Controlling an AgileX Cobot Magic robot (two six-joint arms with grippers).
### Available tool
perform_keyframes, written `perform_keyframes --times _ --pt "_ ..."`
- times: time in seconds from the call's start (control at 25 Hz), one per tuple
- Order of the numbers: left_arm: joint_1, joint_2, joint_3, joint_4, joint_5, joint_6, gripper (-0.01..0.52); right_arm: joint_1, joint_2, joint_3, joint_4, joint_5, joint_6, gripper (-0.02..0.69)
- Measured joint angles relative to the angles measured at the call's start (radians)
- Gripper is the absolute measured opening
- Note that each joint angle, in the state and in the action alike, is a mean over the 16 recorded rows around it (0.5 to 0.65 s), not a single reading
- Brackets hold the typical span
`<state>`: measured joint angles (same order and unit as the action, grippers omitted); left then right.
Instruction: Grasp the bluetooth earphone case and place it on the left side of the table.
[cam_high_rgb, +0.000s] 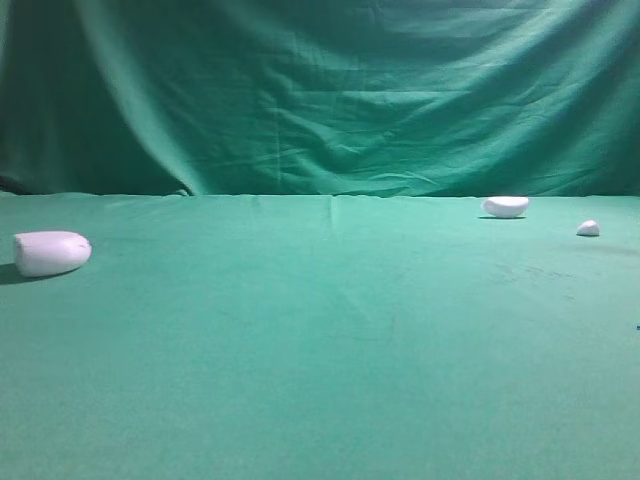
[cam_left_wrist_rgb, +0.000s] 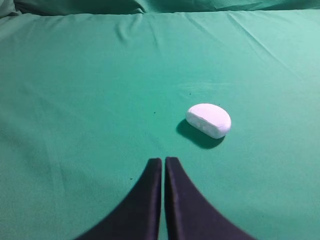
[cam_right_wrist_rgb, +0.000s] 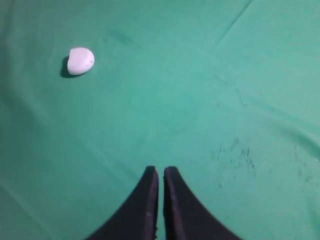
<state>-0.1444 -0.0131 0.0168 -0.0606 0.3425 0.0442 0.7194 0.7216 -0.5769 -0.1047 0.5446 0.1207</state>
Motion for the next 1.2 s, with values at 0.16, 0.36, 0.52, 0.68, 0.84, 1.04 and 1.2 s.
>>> perform_keyframes --times 0.16,0.36,0.52,0.68,0.84,1.04,1.2 --pt "0.000 0.000 0.000 0.000 0.000 0.000 0.000 -0.051 -0.070 0.065 -0.002 -0.062 -0.028 0.000" --pt "0.000 0.000 0.000 0.000 0.000 0.000 0.000 -0.174 -0.216 0.210 -0.007 -0.204 -0.027 0.000" --pt "0.000 0.000 0.000 0.000 0.000 0.000 0.000 -0.305 -0.369 0.353 -0.011 -0.319 -0.008 0.000" --pt "0.000 0.000 0.000 0.000 0.000 0.000 0.000 -0.442 -0.516 0.481 -0.011 -0.375 0.014 0.000" --pt "0.000 0.000 0.000 0.000 0.000 0.000 0.000 -0.549 -0.628 0.560 -0.012 -0.342 0.034 0.000" --pt "0.000 0.000 0.000 0.000 0.000 0.000 0.000 -0.628 -0.710 0.599 -0.013 -0.254 0.046 0.000" --pt "0.000 0.000 0.000 0.000 0.000 0.000 0.000 -0.660 -0.731 0.605 -0.014 -0.194 0.048 0.000"
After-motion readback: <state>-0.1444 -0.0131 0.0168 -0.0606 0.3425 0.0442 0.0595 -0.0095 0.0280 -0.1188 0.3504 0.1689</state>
